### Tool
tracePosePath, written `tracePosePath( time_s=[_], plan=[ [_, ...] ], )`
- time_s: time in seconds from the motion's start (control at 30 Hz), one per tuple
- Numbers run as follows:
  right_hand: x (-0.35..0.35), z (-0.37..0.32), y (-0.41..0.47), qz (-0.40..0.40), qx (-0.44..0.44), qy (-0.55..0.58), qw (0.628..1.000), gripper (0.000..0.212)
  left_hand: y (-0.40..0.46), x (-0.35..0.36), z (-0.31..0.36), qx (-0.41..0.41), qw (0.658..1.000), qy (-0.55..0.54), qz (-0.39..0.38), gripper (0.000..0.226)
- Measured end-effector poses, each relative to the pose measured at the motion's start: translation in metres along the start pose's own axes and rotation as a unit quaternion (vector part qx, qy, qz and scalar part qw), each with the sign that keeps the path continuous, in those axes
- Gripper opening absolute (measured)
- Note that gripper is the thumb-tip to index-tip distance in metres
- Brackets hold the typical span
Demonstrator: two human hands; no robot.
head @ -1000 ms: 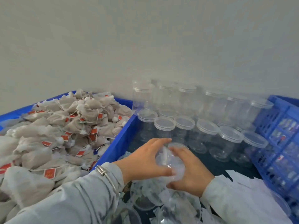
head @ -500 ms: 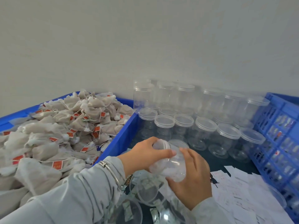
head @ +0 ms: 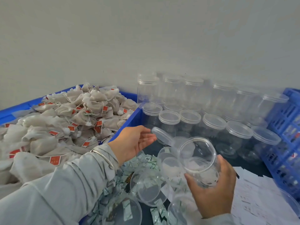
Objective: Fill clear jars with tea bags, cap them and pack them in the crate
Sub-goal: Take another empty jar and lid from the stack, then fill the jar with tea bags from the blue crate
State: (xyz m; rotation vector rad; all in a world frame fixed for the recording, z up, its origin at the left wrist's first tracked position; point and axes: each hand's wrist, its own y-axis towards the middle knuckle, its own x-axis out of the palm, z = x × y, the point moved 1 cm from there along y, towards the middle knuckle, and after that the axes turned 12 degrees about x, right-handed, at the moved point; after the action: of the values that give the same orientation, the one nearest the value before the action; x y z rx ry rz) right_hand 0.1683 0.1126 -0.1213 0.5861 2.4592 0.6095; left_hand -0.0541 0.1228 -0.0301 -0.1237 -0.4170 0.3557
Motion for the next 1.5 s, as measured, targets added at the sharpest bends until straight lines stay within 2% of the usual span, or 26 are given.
tracePosePath(
  time_s=[0.07,0.17,0.37,0.53,0.63,0.7,0.73,0.8,0.87,0.9,1.0,1.07,1.13,1.27,1.4,1.43,1.5],
  plan=[
    [0.002,0.0,-0.002,-0.014,-0.01,0.002,1.0,0.104,0.002,0.0,0.001,0.039,0.999,0.012,0.029,0.011],
    [0.004,0.001,-0.003,-0.025,-0.013,0.004,1.0,0.104,0.005,-0.001,0.001,0.056,0.997,0.019,0.054,0.008],
    [-0.001,-0.002,0.003,-0.001,-0.011,0.013,1.0,0.109,0.005,-0.004,0.006,0.082,0.995,0.016,0.057,0.007],
    [-0.006,-0.022,0.0,0.006,-0.009,0.078,0.997,0.112,0.008,-0.013,0.024,0.116,0.991,-0.001,0.069,0.008],
    [-0.008,-0.043,-0.013,-0.014,-0.023,0.129,0.991,0.115,0.016,-0.037,0.046,0.175,0.979,0.026,0.105,0.01],
    [-0.007,-0.056,-0.022,-0.032,-0.018,0.171,0.985,0.111,0.024,-0.064,0.059,0.227,0.954,0.115,0.157,0.016],
    [-0.005,-0.061,-0.026,-0.038,-0.011,0.186,0.982,0.111,0.028,-0.08,0.062,0.25,0.93,0.197,0.185,0.019],
    [0.0,-0.068,-0.033,-0.051,0.009,0.196,0.979,0.114,0.034,-0.11,0.062,0.257,0.855,0.402,0.206,0.023],
    [0.007,-0.071,-0.041,-0.071,0.028,0.197,0.977,0.113,0.041,-0.128,0.054,0.192,0.787,0.567,0.146,0.024],
    [0.01,-0.071,-0.045,-0.086,0.041,0.203,0.975,0.111,0.045,-0.133,0.049,0.155,0.764,0.617,0.106,0.023],
    [0.018,-0.068,-0.056,-0.143,0.068,0.215,0.964,0.117,0.052,-0.13,0.036,0.112,0.71,0.695,0.008,0.026],
    [0.023,-0.061,-0.062,-0.168,0.073,0.209,0.961,0.115,0.055,-0.124,0.028,0.107,0.692,0.713,-0.046,0.033],
    [0.028,-0.055,-0.066,-0.185,0.079,0.211,0.956,0.111,0.058,-0.121,0.021,0.097,0.693,0.71,-0.081,0.046],
    [0.033,-0.049,-0.069,-0.214,0.112,0.216,0.946,0.111,0.064,-0.122,0.015,0.1,0.711,0.688,-0.108,0.05],
    [0.031,-0.055,-0.071,-0.215,0.107,0.229,0.943,0.111,0.066,-0.122,0.013,0.085,0.706,0.695,-0.105,0.058],
    [0.031,-0.055,-0.071,-0.215,0.108,0.226,0.944,0.113,0.066,-0.122,0.013,0.082,0.701,0.701,-0.101,0.054],
    [0.032,-0.052,-0.072,-0.217,0.112,0.216,0.945,0.119,0.065,-0.123,0.012,0.054,0.665,0.737,-0.105,0.046]
  ],
)
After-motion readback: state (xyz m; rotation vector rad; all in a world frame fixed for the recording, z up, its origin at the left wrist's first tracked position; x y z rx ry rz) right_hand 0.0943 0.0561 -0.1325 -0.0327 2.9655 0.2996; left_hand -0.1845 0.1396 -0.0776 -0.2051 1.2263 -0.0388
